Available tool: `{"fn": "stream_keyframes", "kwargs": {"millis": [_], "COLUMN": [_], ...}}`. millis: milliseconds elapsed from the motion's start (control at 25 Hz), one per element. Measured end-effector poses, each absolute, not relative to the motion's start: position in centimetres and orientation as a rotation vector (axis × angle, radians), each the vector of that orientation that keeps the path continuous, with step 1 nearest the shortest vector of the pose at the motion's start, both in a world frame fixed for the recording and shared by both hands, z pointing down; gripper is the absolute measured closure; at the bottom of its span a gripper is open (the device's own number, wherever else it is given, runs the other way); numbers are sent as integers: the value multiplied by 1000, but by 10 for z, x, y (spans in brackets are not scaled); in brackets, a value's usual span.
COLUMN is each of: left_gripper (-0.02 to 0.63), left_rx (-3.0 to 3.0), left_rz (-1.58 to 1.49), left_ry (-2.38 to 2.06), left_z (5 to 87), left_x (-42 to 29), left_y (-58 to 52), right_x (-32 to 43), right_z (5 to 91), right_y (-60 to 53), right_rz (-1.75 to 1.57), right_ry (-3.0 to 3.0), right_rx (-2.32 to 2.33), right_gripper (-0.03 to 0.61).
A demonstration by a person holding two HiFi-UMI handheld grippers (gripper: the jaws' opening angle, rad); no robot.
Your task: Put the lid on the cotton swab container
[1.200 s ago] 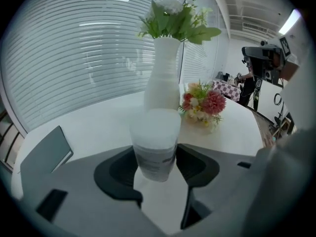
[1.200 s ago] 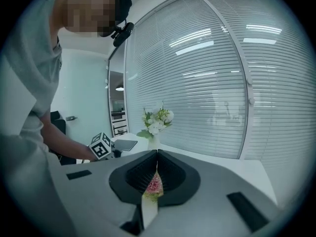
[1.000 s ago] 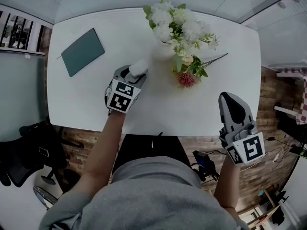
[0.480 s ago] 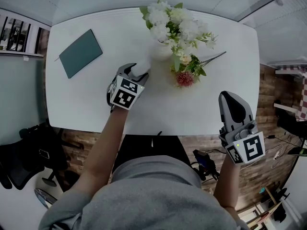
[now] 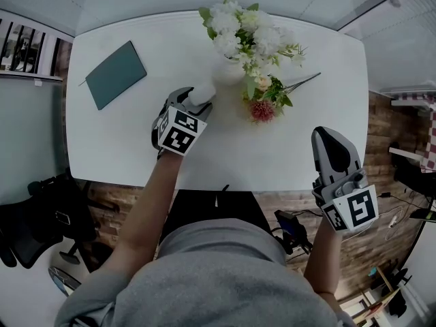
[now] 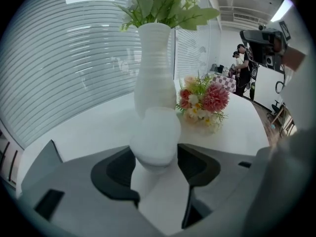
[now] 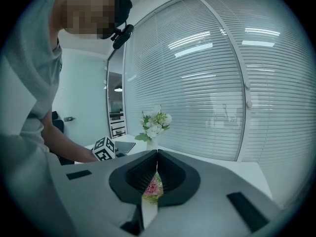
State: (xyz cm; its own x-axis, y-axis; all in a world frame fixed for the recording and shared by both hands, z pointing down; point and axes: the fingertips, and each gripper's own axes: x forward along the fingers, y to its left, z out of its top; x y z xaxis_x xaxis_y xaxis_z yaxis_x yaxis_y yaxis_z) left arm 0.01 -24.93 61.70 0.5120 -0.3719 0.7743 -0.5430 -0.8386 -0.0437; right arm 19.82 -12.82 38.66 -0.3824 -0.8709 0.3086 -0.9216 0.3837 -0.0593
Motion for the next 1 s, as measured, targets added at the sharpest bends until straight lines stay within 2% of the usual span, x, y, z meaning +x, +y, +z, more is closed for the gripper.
{"fn": "stream_keyframes", "kwargs": {"millis": [760, 1000], "left_gripper": [353, 476], "left_rx": [2748, 2792], "left_rz": [1173, 979], "left_ry": [-971, -1068], "left_z": [528, 488], "left_x": [-33, -40], "left_y": [-237, -233], "right_x": [184, 181], "right_z": [354, 341], "right_y": [-131, -132], "right_rz": [216, 175], "right_ry": [-2489, -2518], "right_rx": [1552, 1554], "right_gripper": [552, 552]}}
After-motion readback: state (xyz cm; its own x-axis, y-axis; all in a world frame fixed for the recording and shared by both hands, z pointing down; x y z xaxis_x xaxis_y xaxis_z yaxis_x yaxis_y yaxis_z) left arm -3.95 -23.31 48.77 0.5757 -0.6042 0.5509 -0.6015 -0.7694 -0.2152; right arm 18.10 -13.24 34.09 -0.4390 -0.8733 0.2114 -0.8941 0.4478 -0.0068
